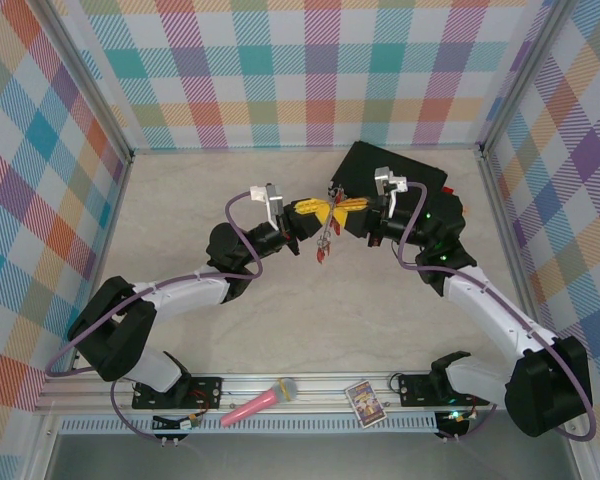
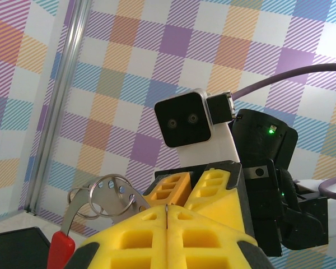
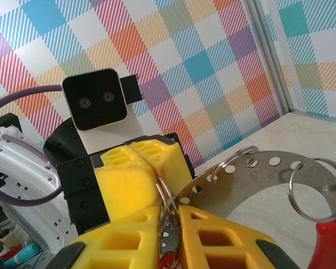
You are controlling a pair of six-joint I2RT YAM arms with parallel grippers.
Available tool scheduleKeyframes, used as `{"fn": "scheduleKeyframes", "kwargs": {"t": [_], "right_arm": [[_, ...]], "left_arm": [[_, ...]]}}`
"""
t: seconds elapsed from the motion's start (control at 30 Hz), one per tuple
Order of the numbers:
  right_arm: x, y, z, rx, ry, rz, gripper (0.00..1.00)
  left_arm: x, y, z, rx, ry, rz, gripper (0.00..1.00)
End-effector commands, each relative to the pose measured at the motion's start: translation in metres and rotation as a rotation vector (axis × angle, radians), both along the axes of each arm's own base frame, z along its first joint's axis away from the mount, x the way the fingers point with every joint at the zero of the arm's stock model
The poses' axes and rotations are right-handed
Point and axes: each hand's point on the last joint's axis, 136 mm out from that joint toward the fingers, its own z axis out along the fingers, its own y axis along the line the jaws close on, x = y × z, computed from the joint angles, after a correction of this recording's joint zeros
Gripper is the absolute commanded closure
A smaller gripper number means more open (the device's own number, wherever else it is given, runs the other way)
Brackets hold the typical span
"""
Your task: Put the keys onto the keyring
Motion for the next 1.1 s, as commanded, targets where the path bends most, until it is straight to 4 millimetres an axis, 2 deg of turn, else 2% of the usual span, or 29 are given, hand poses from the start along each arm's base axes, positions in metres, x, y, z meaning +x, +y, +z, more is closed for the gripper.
{"fn": "scheduleKeyframes", "kwargs": {"t": [0.0, 0.1, 0.2, 0.3, 0.33, 0.37, 0.43, 0.63, 0.77, 1.07], "right_arm": [[-0.007, 0.002, 0.020, 0.021, -0.055, 0.046, 0.86], [-0.008, 0.004, 0.021, 0.016, -0.056, 0.064, 0.89], [-0.010, 0.006, 0.021, 0.001, -0.058, 0.089, 1.00], [-0.010, 0.006, 0.018, -0.047, -0.052, 0.088, 1.00], [-0.009, 0.006, 0.015, -0.072, -0.057, 0.081, 1.00], [-0.009, 0.005, 0.013, -0.090, -0.055, 0.071, 1.00], [-0.009, 0.004, 0.010, -0.129, -0.073, 0.055, 1.00], [-0.010, 0.000, 0.005, -0.239, -0.102, 0.045, 1.00], [-0.013, -0.004, -0.005, -0.358, -0.120, 0.056, 1.00], [-0.012, -0.015, -0.033, -0.572, -0.206, 0.058, 1.00]], "left_arm": [[-0.009, -0.002, 0.021, -0.052, -0.060, -0.028, 1.00], [-0.008, -0.003, 0.019, -0.049, -0.058, -0.029, 1.00], [-0.008, -0.004, 0.017, -0.043, -0.056, -0.029, 1.00], [-0.006, -0.002, 0.015, -0.040, -0.059, -0.012, 1.00], [-0.005, -0.001, 0.013, -0.036, -0.058, -0.006, 0.97], [-0.004, 0.000, 0.011, -0.033, -0.054, -0.002, 0.91], [0.000, 0.004, 0.006, -0.024, -0.042, 0.007, 0.73], [0.008, 0.022, -0.009, 0.023, -0.031, -0.001, 0.71], [0.010, 0.037, -0.018, 0.054, -0.030, -0.010, 0.68], [0.003, 0.046, -0.047, 0.149, -0.070, -0.025, 0.67]]}}
